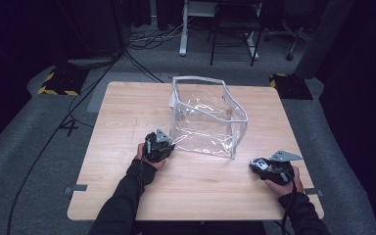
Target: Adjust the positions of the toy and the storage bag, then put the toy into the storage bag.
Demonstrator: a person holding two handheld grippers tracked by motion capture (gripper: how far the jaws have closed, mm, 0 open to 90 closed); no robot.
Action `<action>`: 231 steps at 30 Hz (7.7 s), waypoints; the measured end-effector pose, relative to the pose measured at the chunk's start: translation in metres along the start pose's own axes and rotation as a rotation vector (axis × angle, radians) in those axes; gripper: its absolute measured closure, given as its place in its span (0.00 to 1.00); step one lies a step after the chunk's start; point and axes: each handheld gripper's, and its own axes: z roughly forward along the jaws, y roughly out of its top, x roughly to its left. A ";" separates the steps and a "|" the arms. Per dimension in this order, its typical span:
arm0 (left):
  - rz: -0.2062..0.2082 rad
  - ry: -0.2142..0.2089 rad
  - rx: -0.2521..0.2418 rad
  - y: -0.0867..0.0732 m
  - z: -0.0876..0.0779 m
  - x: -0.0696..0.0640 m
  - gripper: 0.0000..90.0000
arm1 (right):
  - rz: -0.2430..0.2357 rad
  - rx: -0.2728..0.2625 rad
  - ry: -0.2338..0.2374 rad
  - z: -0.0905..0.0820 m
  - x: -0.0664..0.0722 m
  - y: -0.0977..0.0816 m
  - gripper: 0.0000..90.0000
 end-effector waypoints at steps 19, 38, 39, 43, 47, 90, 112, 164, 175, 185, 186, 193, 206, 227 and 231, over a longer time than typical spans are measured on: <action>0.045 -0.065 0.022 -0.001 0.000 -0.029 0.77 | 0.055 -0.002 -0.051 0.009 -0.026 0.007 0.51; 0.073 -0.108 0.097 -0.052 -0.052 -0.028 0.17 | 0.040 0.004 -0.037 0.000 -0.030 -0.002 0.44; 0.073 -0.108 0.097 -0.052 -0.052 -0.028 0.17 | 0.043 0.005 -0.035 -0.001 -0.030 -0.002 0.44; 0.051 -0.079 0.092 -0.071 -0.073 -0.021 0.17 | 0.034 0.003 -0.038 -0.003 -0.030 -0.004 0.41; 0.025 -0.046 0.092 -0.084 -0.087 -0.016 0.17 | 0.026 0.004 -0.036 -0.005 -0.032 -0.006 0.37; -0.039 0.025 0.092 -0.104 -0.109 0.004 0.14 | 0.129 -0.005 -0.117 0.014 -0.066 0.012 0.54; -0.041 0.025 0.092 -0.104 -0.109 0.004 0.14 | 0.165 0.000 -0.153 0.025 -0.082 0.022 0.54; -0.052 0.027 0.089 -0.104 -0.109 0.004 0.13 | 0.075 -0.053 -0.143 -0.021 -0.082 0.082 0.54; -0.053 0.027 0.088 -0.104 -0.109 0.004 0.13 | 0.050 -0.084 -0.149 -0.035 -0.082 0.102 0.54; -0.052 0.027 0.090 -0.104 -0.109 0.004 0.13 | 0.040 -0.118 -0.148 -0.046 -0.080 0.119 0.54; -0.052 0.027 0.088 -0.104 -0.109 0.004 0.13 | 0.034 -0.123 -0.150 -0.047 -0.079 0.121 0.54; -0.050 0.030 0.089 -0.104 -0.109 0.004 0.13 | 0.021 -0.146 -0.149 -0.055 -0.075 0.134 0.54; -0.052 0.027 0.089 -0.104 -0.109 0.004 0.13 | -0.001 -0.183 -0.160 -0.068 -0.068 0.163 0.54; -0.050 0.031 0.089 -0.104 -0.109 0.004 0.13 | -0.029 -0.224 -0.151 -0.076 -0.061 0.195 0.54; -0.053 0.027 0.090 -0.104 -0.109 0.004 0.13 | -0.036 -0.232 -0.146 -0.077 -0.058 0.202 0.54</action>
